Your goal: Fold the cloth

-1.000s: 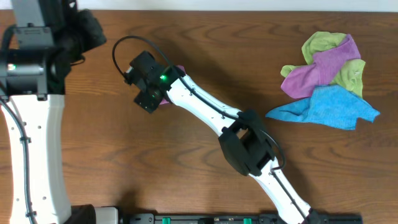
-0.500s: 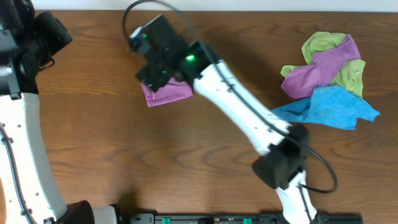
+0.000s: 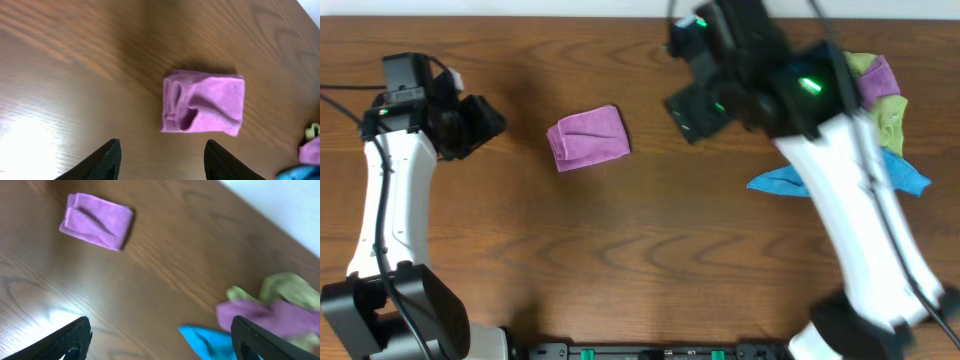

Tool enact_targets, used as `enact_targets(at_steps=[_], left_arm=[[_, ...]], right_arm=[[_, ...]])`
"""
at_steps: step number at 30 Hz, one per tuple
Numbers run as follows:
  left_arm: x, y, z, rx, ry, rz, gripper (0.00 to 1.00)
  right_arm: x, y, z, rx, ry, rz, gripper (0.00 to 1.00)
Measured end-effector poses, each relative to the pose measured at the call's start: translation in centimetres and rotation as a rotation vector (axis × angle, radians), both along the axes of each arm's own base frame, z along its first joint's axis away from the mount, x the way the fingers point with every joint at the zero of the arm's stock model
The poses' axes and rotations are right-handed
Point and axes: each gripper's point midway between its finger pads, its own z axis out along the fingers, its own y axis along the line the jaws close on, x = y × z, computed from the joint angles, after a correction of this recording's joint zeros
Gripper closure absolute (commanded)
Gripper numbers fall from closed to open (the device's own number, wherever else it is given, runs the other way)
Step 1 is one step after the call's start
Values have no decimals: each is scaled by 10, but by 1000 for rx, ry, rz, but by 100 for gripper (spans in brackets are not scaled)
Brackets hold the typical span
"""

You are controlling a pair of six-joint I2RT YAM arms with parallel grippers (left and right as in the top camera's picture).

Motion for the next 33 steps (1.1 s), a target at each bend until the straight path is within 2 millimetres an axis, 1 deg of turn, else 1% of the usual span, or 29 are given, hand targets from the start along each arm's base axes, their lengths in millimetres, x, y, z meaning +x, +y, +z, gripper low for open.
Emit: enact_targets(at_steps=[2, 3, 4, 6, 7, 8, 9, 11, 12, 13, 15, 17, 18, 21, 23, 25, 28, 30, 33], left_arm=[[4, -11, 2, 10, -17, -34, 45], [5, -17, 2, 16, -25, -51, 44], [9, -24, 3, 27, -41, -71, 43], [14, -37, 3, 34, -73, -104, 41], [14, -41, -3, 32, -78, -110, 36], [15, -43, -9, 29, -86, -107, 34], [14, -43, -15, 22, -87, -102, 33], [11, -47, -31, -2, -81, -93, 32], [7, -48, -39, -14, -67, -86, 30], [4, -49, -47, -26, -57, -78, 23], [1, -51, -56, -42, -44, -61, 20], [2, -51, -61, -56, -53, -35, 19], [3, -51, -63, -64, -58, -21, 18], [7, -52, -65, -101, -69, 15, 13], [10, -56, -66, -134, -73, 28, 12], [14, -61, -74, -183, -55, 36, 12], [13, -68, -96, -238, 12, 53, 13], [11, -71, -114, -272, 64, 66, 12], [9, -74, -128, -298, 103, 77, 10]], right_arm=[[-22, -20, 23, 11, -65, -41, 11], [-32, -29, 32, 20, -93, -57, 10], [-48, -46, 43, 36, -152, -90, 8], [-69, -75, 50, 81, -262, -162, 1], [-78, -93, 43, 109, -326, -214, 1], [-85, -104, 33, 112, -348, -243, 1], [-83, -108, 28, 154, -407, -263, 1], [-84, -116, -10, 173, -413, -290, 1], [-83, -117, -34, 177, -386, -295, 1], [-81, -116, -56, 183, -346, -295, 1], [-79, -114, -92, 192, -259, -297, 1], [-78, -112, -119, 211, -170, -300, 1], [-76, -111, -125, 222, -142, -302, 1], [-70, -106, -134, 259, -94, -294, 1], [-68, -100, -141, 275, -52, -282, 1], [-66, -97, -147, 281, -25, -276, 1], [-63, -94, -152, 292, -6, -274, 1], [-60, -92, -152, 298, -5, -270, 1], [-57, -91, -152, 304, -8, -266, 1]])
